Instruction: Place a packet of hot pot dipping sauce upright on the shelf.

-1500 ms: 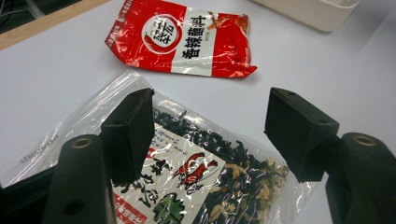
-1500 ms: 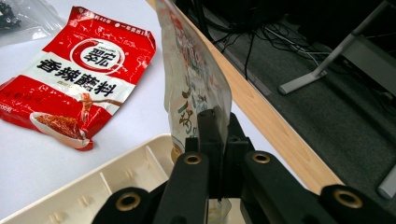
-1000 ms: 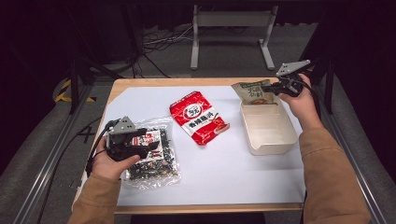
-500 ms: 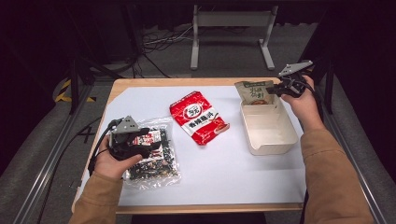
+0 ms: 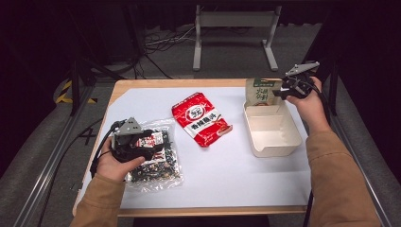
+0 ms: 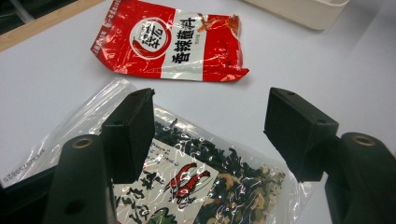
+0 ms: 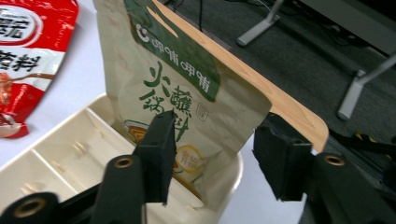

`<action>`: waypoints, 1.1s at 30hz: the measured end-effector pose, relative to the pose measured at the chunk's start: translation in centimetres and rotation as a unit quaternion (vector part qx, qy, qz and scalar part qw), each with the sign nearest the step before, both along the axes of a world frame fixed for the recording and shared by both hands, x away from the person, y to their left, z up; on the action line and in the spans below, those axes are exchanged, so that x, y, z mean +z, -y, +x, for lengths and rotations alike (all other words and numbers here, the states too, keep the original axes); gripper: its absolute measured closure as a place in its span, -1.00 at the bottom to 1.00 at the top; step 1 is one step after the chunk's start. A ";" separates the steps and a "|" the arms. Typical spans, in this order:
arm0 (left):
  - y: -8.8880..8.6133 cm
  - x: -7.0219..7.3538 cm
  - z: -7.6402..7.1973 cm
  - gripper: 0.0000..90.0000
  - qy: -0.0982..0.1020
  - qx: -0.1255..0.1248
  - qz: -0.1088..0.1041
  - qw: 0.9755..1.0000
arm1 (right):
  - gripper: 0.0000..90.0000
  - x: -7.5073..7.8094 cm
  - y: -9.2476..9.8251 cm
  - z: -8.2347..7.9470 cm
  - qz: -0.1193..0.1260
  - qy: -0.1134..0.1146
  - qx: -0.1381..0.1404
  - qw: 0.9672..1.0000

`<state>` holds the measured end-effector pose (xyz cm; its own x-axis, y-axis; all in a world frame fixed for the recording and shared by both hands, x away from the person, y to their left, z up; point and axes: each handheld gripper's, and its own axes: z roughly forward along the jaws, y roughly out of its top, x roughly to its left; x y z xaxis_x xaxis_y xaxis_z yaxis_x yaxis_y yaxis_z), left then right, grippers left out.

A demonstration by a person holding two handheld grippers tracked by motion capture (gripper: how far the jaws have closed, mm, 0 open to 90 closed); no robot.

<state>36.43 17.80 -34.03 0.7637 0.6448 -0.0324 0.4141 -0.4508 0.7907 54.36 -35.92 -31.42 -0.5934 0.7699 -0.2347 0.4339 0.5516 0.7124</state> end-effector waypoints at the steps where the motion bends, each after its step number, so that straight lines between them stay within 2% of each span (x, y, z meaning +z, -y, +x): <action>1: 0.0 0.0 0.0 -0.25 0.000 0.000 0.000 1.000 | -0.02 0.0 0.1 -0.1 0.005 0.001 -0.004 1.000; 4: 0.0 0.0 0.0 -0.25 0.001 0.000 -0.001 1.000 | -0.12 0.1 0.4 -0.4 0.011 0.008 -0.017 1.000; 8: 0.1 0.1 0.1 -0.26 0.002 -0.001 -0.001 1.000 | -0.17 0.3 0.5 -0.8 0.018 0.012 -0.021 1.000; 17: 0.4 0.1 0.5 -0.27 0.005 -0.004 -0.004 1.000 | -0.21 1.0 0.7 -2.3 0.036 0.018 -0.030 0.999; 23: 0.5 0.2 0.8 -0.28 0.007 -0.008 -0.004 1.000 | -0.21 1.9 0.3 -4.2 0.047 0.028 -0.017 0.998; 27: 0.6 0.2 1.0 -0.27 0.005 -0.008 -0.006 1.000 | -0.21 2.2 -0.3 -5.5 0.057 0.025 -0.007 0.998; 31: 0.6 0.1 1.3 -0.27 0.005 -0.007 -0.004 1.000 | -0.22 2.0 -1.1 -7.2 0.090 0.018 0.007 0.996; 33: 0.6 0.1 1.3 -0.27 0.005 -0.007 -0.004 1.000 | -0.22 1.8 -1.3 -7.5 0.091 0.018 0.010 0.996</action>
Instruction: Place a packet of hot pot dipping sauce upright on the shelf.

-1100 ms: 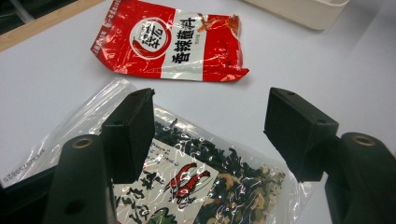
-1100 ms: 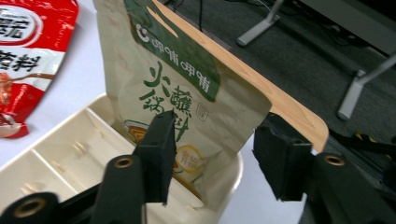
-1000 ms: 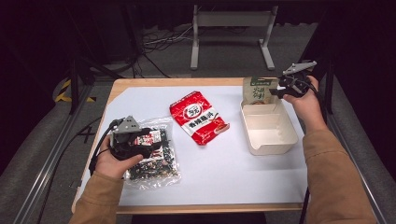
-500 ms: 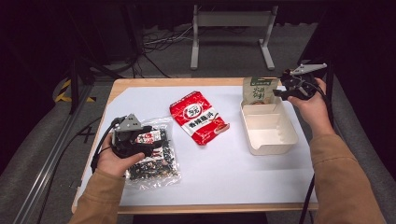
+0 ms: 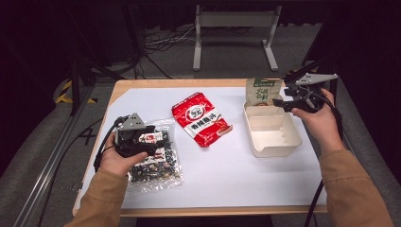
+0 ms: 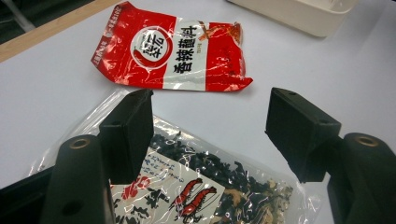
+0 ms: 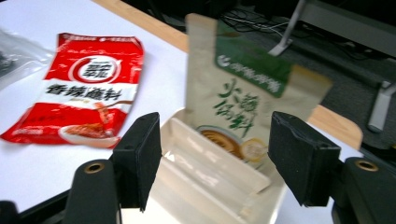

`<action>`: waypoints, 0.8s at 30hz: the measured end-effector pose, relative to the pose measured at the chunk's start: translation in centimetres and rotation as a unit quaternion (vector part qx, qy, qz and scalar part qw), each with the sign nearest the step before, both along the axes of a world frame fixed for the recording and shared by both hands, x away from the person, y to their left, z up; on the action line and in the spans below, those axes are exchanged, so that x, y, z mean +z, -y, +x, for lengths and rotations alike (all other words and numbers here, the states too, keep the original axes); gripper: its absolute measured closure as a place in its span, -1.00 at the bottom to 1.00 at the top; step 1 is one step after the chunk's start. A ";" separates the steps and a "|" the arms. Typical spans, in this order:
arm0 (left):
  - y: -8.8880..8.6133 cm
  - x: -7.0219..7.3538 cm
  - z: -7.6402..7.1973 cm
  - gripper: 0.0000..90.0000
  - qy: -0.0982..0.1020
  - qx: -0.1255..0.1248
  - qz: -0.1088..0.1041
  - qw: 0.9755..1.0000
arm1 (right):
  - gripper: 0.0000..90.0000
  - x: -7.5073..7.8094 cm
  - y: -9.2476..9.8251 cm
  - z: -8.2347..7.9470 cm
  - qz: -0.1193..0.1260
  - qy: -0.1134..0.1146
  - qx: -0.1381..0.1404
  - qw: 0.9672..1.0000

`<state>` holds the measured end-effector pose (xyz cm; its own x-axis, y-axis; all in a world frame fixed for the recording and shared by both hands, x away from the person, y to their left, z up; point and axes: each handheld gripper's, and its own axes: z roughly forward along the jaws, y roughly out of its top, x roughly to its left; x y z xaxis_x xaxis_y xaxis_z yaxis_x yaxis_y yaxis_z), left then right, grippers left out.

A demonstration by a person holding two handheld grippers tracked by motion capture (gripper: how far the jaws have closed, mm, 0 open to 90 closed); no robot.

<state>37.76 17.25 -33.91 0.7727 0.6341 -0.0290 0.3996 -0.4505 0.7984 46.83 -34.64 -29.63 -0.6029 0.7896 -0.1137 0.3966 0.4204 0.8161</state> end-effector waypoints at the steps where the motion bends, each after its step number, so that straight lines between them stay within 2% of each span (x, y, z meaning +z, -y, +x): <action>1: 0.0 0.0 0.0 -0.27 -0.001 0.001 0.000 1.000 | -0.22 -0.2 -0.2 -0.4 0.003 -0.001 0.002 1.000; 8: -0.1 0.1 0.3 -0.25 0.009 -0.014 -0.013 1.000 | -0.23 -1.4 -1.7 -3.5 0.043 -0.006 0.036 0.998; 13: -0.1 0.1 0.4 -0.25 0.015 -0.021 -0.014 1.000 | -0.24 -2.0 -2.2 -4.8 0.052 -0.003 0.052 0.997; 16: -0.2 0.0 0.5 -0.26 0.011 -0.020 -0.015 1.000 | -0.24 -2.6 -2.6 -5.8 0.054 -0.002 0.057 0.997; 20: -0.1 -0.1 0.8 -0.27 0.006 -0.015 -0.019 1.000 | -0.26 -3.3 -3.1 -6.9 0.072 -0.004 0.070 0.995; 22: -0.2 -0.2 1.2 -0.29 0.006 -0.008 -0.019 1.000 | -0.26 -3.7 -3.4 -7.5 0.069 0.000 0.075 0.995; 24: -0.3 -0.3 1.6 -0.28 0.000 -0.003 -0.019 1.000 | -0.25 -4.1 -3.9 -8.1 0.055 0.003 0.078 0.995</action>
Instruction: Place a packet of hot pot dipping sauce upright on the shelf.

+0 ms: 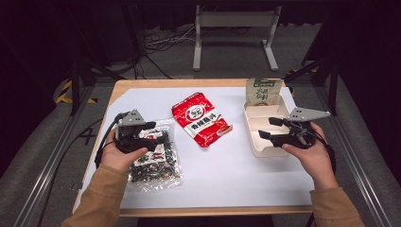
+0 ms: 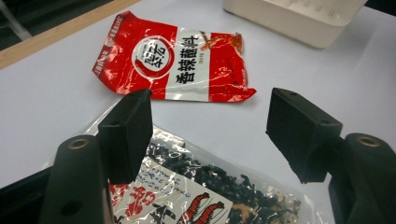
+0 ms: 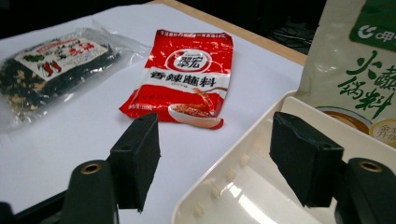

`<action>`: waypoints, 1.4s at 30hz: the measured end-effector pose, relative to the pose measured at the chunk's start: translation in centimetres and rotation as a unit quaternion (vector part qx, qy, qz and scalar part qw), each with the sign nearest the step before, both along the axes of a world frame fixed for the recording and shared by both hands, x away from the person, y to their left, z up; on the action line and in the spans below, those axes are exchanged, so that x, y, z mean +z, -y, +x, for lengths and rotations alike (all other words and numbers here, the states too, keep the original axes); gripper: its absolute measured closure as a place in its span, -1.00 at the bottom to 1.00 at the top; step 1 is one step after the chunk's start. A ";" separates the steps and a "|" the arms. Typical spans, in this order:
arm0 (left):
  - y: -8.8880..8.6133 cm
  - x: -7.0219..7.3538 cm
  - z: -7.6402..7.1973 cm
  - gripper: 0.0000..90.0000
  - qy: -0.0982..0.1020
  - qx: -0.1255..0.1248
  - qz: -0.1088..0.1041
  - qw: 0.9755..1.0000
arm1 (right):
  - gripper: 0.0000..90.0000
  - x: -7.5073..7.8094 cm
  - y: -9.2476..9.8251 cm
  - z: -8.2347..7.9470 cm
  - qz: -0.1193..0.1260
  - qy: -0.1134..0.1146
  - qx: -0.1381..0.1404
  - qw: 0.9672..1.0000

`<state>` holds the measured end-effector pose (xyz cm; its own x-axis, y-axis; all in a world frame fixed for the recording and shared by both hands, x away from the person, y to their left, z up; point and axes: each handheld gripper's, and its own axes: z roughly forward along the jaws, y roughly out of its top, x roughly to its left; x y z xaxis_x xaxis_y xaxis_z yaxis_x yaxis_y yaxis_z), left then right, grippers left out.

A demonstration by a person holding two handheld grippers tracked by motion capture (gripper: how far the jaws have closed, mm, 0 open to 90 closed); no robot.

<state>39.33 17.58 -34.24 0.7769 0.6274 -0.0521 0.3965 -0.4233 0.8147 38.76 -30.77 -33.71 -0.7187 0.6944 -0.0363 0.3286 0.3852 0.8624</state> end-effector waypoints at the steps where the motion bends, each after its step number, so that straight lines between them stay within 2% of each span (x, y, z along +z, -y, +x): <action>1: 0.0 0.0 0.0 -0.28 0.000 0.000 0.000 1.000 | -0.25 -0.1 -0.3 -0.3 -0.006 0.001 0.003 1.000; 5: -0.1 0.0 0.7 -0.28 -0.003 0.005 -0.003 1.000 | -0.24 -0.2 -0.9 -1.2 -0.004 0.004 0.013 1.000; 11: 0.2 -0.1 1.9 -0.28 -0.003 0.010 -0.005 1.000 | -0.17 -0.7 -2.1 -2.6 -0.006 -0.006 0.028 1.000; 13: 0.4 -0.1 2.4 -0.28 -0.009 0.011 -0.004 1.000 | -0.17 -0.8 -2.5 -3.0 -0.009 -0.003 0.035 0.999; 16: 0.6 0.0 3.2 -0.29 -0.008 0.014 0.000 1.000 | -0.18 -1.2 -3.0 -3.4 -0.007 -0.002 0.041 0.999; 18: 0.6 0.1 3.7 -0.30 -0.007 0.015 -0.007 1.000 | -0.18 -1.6 -3.4 -3.7 -0.006 -0.007 0.044 0.999; 23: 0.8 0.0 4.9 -0.31 -0.016 0.017 -0.017 1.000 | -0.18 -2.2 -3.9 -4.0 -0.001 -0.013 0.044 0.999; 25: 0.9 -0.1 5.6 -0.31 -0.014 0.021 -0.012 1.000 | -0.18 -2.6 -4.1 -4.2 0.001 -0.018 0.046 0.999; 27: 0.9 -0.3 6.4 -0.31 -0.012 0.023 -0.023 0.999 | -0.19 -2.9 -4.3 -4.3 0.001 -0.021 0.048 0.999; 28: 0.9 -0.5 7.0 -0.31 -0.016 0.028 -0.021 0.999 | -0.19 -3.0 -4.4 -4.3 0.000 -0.021 0.048 0.999; 29: 0.9 -0.5 7.0 -0.31 -0.016 0.028 -0.021 0.999 | -0.19 -3.0 -4.4 -4.3 0.000 -0.021 0.048 0.999; 33: 1.1 -0.8 8.5 -0.32 -0.023 0.038 -0.016 0.999 | -0.20 -3.4 -4.7 -4.7 -0.005 -0.020 0.052 0.998; 35: 1.2 -1.1 9.3 -0.32 -0.021 0.043 -0.023 0.999 | -0.20 -3.5 -4.7 -4.8 -0.009 -0.018 0.050 0.999; 37: 1.3 -1.4 9.9 -0.32 -0.027 0.052 -0.040 0.997 | -0.21 -3.7 -4.6 -4.9 -0.009 -0.020 0.048 0.999; 42: 1.9 -1.8 11.4 -0.33 -0.037 0.061 -0.026 0.997 | -0.21 -4.2 -4.6 -5.2 -0.011 -0.024 0.045 0.999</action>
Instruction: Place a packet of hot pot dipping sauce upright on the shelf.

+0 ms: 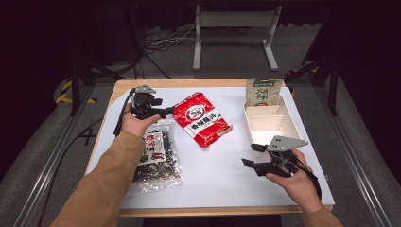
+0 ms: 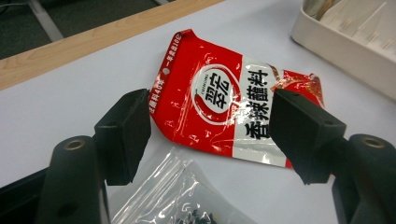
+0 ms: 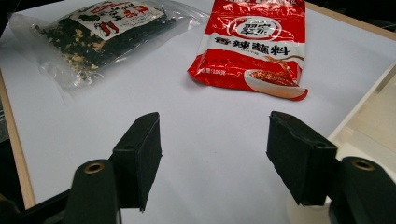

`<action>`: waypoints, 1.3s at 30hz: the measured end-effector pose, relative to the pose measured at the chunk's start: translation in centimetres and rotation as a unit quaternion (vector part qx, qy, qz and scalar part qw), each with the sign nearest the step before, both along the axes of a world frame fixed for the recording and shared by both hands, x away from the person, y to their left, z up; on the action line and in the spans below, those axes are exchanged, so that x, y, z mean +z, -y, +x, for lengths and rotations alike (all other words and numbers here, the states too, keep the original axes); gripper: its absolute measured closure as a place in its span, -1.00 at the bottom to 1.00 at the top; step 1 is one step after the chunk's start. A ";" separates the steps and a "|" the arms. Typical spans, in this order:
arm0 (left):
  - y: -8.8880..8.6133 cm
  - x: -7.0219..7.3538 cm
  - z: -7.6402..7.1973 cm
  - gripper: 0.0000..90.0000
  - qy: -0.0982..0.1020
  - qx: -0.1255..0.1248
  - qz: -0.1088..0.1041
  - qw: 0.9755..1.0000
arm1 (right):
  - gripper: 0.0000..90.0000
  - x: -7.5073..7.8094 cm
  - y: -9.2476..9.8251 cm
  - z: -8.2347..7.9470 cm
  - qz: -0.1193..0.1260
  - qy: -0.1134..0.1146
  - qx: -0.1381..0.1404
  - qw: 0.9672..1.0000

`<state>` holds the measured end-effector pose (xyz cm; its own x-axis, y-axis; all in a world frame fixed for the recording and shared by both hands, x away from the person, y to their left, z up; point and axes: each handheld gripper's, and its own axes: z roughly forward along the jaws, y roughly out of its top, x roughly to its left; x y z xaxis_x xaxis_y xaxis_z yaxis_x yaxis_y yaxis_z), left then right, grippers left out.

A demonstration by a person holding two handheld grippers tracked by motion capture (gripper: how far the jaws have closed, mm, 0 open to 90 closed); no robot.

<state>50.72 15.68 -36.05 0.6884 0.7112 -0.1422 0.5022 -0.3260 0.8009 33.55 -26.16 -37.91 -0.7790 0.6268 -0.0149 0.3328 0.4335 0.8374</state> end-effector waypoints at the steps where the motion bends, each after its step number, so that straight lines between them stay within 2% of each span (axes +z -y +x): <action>1: 0.1 0.0 0.3 -0.33 -0.002 0.000 0.000 1.000 | -0.21 -0.1 0.0 -0.1 -0.001 0.000 -0.001 1.000; 4: 0.2 -0.1 0.7 -0.32 -0.002 0.006 -0.010 1.000 | -0.21 -0.2 0.1 -0.3 -0.003 -0.001 -0.003 1.000; 8: 0.6 -0.6 1.9 -0.32 -0.012 0.011 -0.002 1.000 | -0.21 -0.3 0.3 -0.6 -0.003 -0.001 -0.009 1.000; 9: 0.8 -0.7 2.2 -0.32 -0.020 0.013 -0.005 1.000 | -0.21 -0.4 0.4 -0.6 -0.003 -0.002 -0.011 1.000; 11: 1.1 -1.0 2.8 -0.32 -0.018 0.019 -0.004 1.000 | -0.21 -0.5 0.5 -0.7 -0.004 -0.002 -0.012 1.000; 13: 1.2 -1.4 3.2 -0.32 -0.021 0.024 -0.013 0.999 | -0.21 -0.7 0.5 -0.9 -0.005 -0.003 -0.014 1.000; 18: 1.5 -2.6 4.4 -0.33 -0.037 0.037 0.000 0.999 | -0.22 -1.0 0.5 -1.2 -0.008 -0.006 -0.015 1.000; 20: 1.7 -3.0 4.8 -0.32 -0.038 0.036 0.005 0.999 | -0.22 -1.1 0.5 -1.3 -0.009 -0.005 -0.017 1.000; 23: 1.9 -3.6 5.3 -0.32 -0.050 0.037 -0.001 0.998 | -0.22 -1.2 0.6 -1.5 -0.010 -0.004 -0.020 1.000; 26: 2.1 -4.1 5.8 -0.30 -0.053 0.036 0.012 0.998 | -0.22 -1.3 0.7 -1.7 -0.011 -0.005 -0.022 1.000; 32: 2.9 -5.1 6.5 -0.30 -0.061 0.033 0.019 0.997 | -0.22 -1.5 0.7 -1.9 -0.012 -0.008 -0.022 1.000; 39: 3.3 -6.4 7.1 -0.34 -0.088 0.044 0.019 0.995 | -0.22 -1.7 0.6 -1.9 -0.013 -0.010 -0.021 1.000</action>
